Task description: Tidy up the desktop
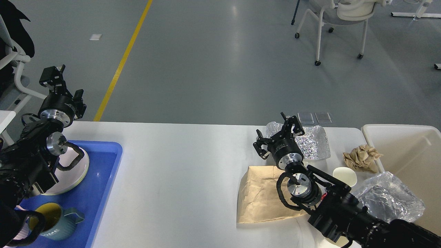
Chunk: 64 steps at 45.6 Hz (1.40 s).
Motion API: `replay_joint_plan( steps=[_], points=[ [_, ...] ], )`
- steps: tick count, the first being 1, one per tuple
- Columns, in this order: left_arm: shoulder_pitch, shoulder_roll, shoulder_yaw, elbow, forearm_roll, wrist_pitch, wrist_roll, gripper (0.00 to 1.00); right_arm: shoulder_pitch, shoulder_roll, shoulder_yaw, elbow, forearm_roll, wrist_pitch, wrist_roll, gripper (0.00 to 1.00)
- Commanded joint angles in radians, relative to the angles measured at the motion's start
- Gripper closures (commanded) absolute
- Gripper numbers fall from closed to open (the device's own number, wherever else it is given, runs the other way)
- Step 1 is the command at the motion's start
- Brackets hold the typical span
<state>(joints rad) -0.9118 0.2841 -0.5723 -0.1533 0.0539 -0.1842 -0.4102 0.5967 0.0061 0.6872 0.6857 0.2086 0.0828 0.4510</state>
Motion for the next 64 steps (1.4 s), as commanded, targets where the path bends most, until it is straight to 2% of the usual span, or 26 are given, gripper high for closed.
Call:
replay_joint_plan(
  steps=[1,7,11,22,26,42,64],
  points=[
    [-0.004,-0.023,-0.001,0.0,0.0,-0.001,-0.004,0.04,0.0,0.0,0.0,0.0,0.0,0.0,0.0,0.0],
    [-0.004,-0.045,0.012,-0.002,0.003,-0.001,-0.027,0.04,0.0,0.0,0.0,0.0,0.0,0.0,0.0,0.0],
    [-0.004,-0.071,0.017,-0.002,0.012,0.0,-0.067,0.04,0.0,0.0,0.0,0.0,0.0,0.0,0.0,0.0],
    [0.008,-0.115,0.031,-0.002,0.021,-0.003,-0.3,0.04,0.0,0.0,0.0,0.0,0.0,0.0,0.0,0.0],
    [0.008,-0.118,0.064,-0.002,0.023,-0.008,-0.335,0.04,0.0,0.0,0.0,0.0,0.0,0.0,0.0,0.0],
    [0.06,-0.151,0.051,-0.002,0.015,-0.009,-0.344,0.04,0.0,0.0,0.0,0.0,0.0,0.0,0.0,0.0],
    [0.06,-0.152,0.057,-0.002,0.014,-0.008,-0.344,0.04,0.0,0.0,0.0,0.0,0.0,0.0,0.0,0.0]
  ],
)
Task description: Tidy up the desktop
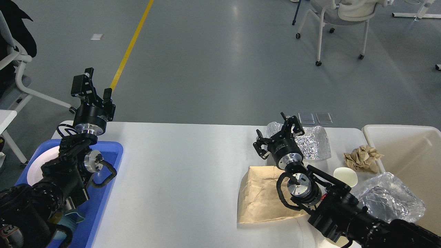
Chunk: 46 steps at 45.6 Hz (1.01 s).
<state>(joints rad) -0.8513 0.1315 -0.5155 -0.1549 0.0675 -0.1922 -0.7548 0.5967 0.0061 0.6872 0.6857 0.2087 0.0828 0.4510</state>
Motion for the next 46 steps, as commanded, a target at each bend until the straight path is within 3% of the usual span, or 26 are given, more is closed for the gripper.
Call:
replay_joint_plan(
  steps=[1,46],
  points=[
    [0.0,0.0,0.0,0.0,0.0,0.001,0.0,0.04,0.0,0.0,0.0,0.0,0.0,0.0,0.0,0.0],
    [0.0,-0.003,0.002,0.0,0.0,0.001,0.0,0.04,0.0,0.0,0.0,0.0,0.0,0.0,0.0,0.0]
  ],
)
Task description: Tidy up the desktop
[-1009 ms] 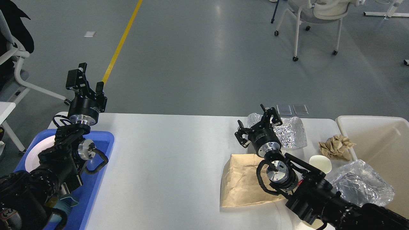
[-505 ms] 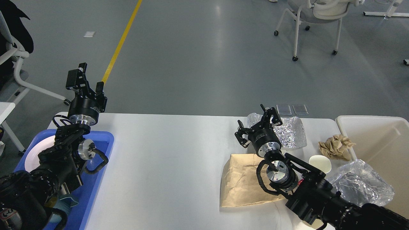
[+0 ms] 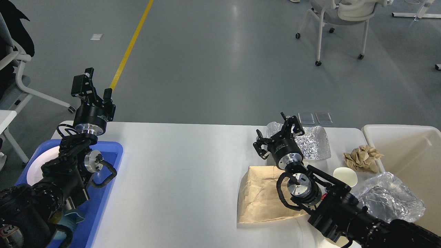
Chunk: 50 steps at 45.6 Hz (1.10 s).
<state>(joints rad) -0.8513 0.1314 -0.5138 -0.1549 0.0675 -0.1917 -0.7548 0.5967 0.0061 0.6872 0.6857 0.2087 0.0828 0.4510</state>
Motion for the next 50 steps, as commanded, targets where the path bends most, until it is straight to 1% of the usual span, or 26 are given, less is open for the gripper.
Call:
replay_joint_plan(
  steps=[1,27,33,35,38,45,50],
  points=[
    [0.0,0.001,0.0,0.0,0.0,0.0,0.0,0.04,0.0,0.0,0.0,0.0,0.0,0.0,0.0,0.0],
    [0.0,0.001,0.0,0.0,0.0,0.0,0.0,0.03,0.0,0.0,0.002,0.0,0.001,0.0,0.0,0.0],
    [0.0,-0.003,0.001,0.0,0.0,0.0,0.0,0.04,0.011,-0.003,0.015,0.002,0.004,-0.008,-0.015,0.0],
    [0.0,0.001,0.001,0.0,0.0,0.0,0.0,0.04,0.023,-0.005,0.02,-0.005,0.003,-0.017,-0.014,0.0],
    [0.0,-0.003,0.001,0.0,0.0,0.0,0.0,0.04,0.049,-0.017,0.029,-0.014,0.005,-0.009,-0.014,0.0],
    [0.0,0.001,0.001,0.0,0.0,0.0,0.0,0.04,0.081,-0.123,0.041,0.005,0.005,0.0,-0.006,0.0],
    [0.0,0.001,0.001,0.0,0.0,0.0,0.0,0.04,0.1,-0.143,0.052,0.003,0.005,0.003,-0.014,0.0]
  ],
)
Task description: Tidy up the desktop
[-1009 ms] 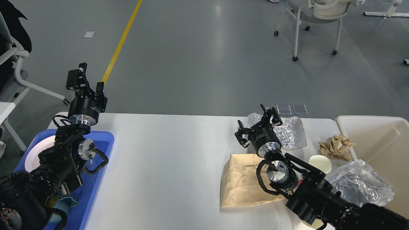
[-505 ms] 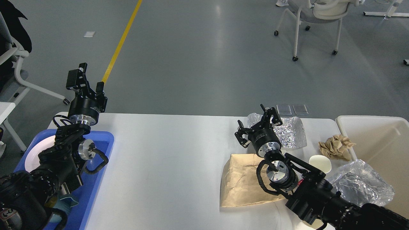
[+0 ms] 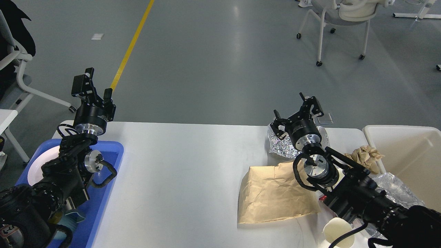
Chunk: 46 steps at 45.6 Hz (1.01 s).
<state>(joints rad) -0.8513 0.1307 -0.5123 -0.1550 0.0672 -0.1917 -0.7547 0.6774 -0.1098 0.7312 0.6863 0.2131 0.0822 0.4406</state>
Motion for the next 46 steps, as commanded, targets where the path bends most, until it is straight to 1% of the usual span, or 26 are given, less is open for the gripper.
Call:
replay_joint_plan(
  steps=[1,10,17,24,32,35,41,46],
  points=[
    [0.0,-0.002,0.0,0.0,0.0,0.0,0.0,0.04,0.024,-0.03,0.011,0.001,0.0,0.007,-0.003,0.0],
    [0.0,0.001,0.0,0.0,0.0,0.0,0.0,0.04,0.067,-0.105,0.02,-0.014,0.0,0.031,0.004,0.0],
    [0.0,0.001,0.0,0.0,0.0,0.0,0.0,0.04,0.077,-0.125,0.071,-0.048,0.0,0.028,0.009,0.0],
    [0.0,0.001,0.0,0.0,0.0,0.0,0.0,0.04,0.062,-0.145,0.079,-0.048,0.0,0.028,0.009,0.0],
    [0.0,0.001,0.0,0.0,0.0,0.0,0.0,0.04,0.036,-0.24,0.08,-0.057,0.002,0.025,0.007,0.0],
    [0.0,0.001,0.0,0.0,0.0,0.0,0.0,0.03,0.022,-0.263,0.08,-0.097,0.003,0.025,0.007,0.0],
    [0.0,-0.002,0.0,0.0,0.0,0.0,0.0,0.04,0.024,-0.268,0.07,-0.198,0.003,0.03,0.007,0.0],
    [0.0,-0.002,0.001,0.0,0.0,0.0,0.0,0.04,0.016,-0.278,0.062,-0.248,0.003,0.03,0.007,0.0]
  ],
)
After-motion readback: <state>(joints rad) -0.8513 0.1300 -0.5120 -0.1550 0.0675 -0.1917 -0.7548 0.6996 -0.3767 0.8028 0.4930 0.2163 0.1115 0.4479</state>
